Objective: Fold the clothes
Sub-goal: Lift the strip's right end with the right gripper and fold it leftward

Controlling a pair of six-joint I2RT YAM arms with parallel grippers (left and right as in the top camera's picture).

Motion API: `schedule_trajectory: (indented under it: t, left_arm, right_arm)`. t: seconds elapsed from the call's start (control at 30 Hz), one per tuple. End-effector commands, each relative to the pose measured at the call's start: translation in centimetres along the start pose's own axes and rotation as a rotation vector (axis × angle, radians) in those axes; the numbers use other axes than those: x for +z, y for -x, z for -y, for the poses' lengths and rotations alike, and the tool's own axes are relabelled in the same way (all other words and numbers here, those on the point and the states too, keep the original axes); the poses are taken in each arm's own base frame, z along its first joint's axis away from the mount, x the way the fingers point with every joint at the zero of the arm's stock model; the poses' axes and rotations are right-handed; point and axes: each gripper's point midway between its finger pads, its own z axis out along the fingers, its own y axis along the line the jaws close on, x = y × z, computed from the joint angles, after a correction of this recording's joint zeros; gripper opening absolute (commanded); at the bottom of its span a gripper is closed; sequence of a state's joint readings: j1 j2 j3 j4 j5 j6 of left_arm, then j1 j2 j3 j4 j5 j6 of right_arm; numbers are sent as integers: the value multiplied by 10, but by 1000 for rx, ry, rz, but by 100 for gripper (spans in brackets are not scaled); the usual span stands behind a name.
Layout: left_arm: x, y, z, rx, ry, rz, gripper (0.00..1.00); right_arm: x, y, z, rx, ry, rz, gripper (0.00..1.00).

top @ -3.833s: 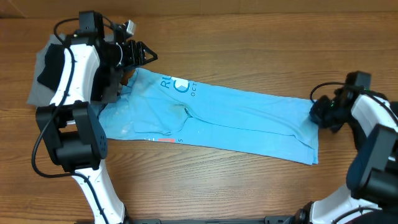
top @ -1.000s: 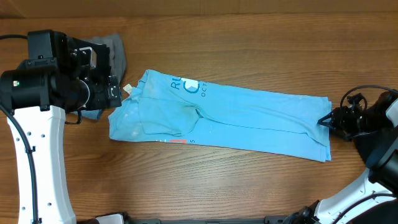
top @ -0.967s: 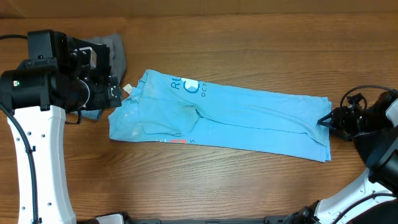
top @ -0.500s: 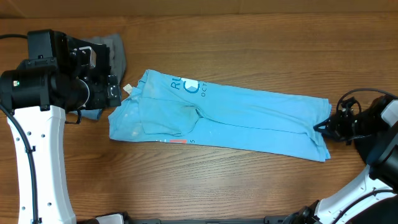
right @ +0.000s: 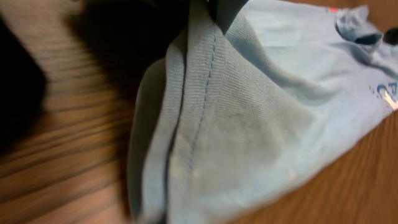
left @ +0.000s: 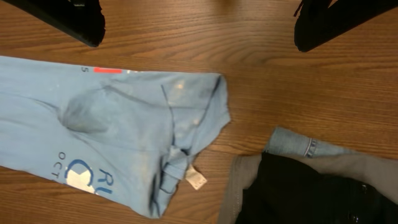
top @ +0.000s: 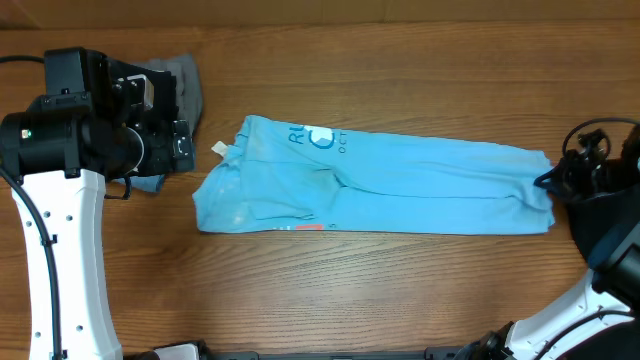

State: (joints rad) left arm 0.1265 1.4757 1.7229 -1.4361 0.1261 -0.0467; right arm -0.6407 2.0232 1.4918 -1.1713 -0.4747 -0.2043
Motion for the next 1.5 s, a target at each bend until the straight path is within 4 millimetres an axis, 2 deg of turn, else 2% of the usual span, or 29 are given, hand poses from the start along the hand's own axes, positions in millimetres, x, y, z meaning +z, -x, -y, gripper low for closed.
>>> schedule_trajectory:
  t: [0.0, 0.2, 0.4, 0.57, 0.67, 0.83, 0.97, 1.23, 1.47]
  left_arm:
    - [-1, 5, -2, -12, 7, 12, 100]
    - [-1, 5, -2, -12, 7, 12, 100]
    - [-1, 5, -2, -12, 7, 12, 100]
    - [-1, 5, -2, -12, 7, 12, 100]
    - [-1, 5, -2, -12, 7, 11, 100]
    - [-1, 5, -2, -12, 7, 11, 100]
    - [-1, 5, -2, -12, 7, 12, 100]
    - [-1, 5, -2, -12, 7, 11, 100]
    - [-1, 5, -2, -12, 7, 12, 100]
  right_arm:
    - [-36, 12, -13, 3, -70, 106, 4]
    - [-35, 7, -36, -8, -90, 98, 4]
    - [-8, -11, -69, -67, -198, 14, 4]
    - [17, -35, -102, -94, -336, -38, 4]
    - [30, -46, -125, -117, -344, -49, 4]
    - [45, -58, -151, -150, -354, -46, 4]
    - [51, -59, -160, -153, -385, -16, 6]
    - [55, -59, -163, -132, -369, -11, 6]
    - [64, -76, -168, -134, -334, -71, 4]
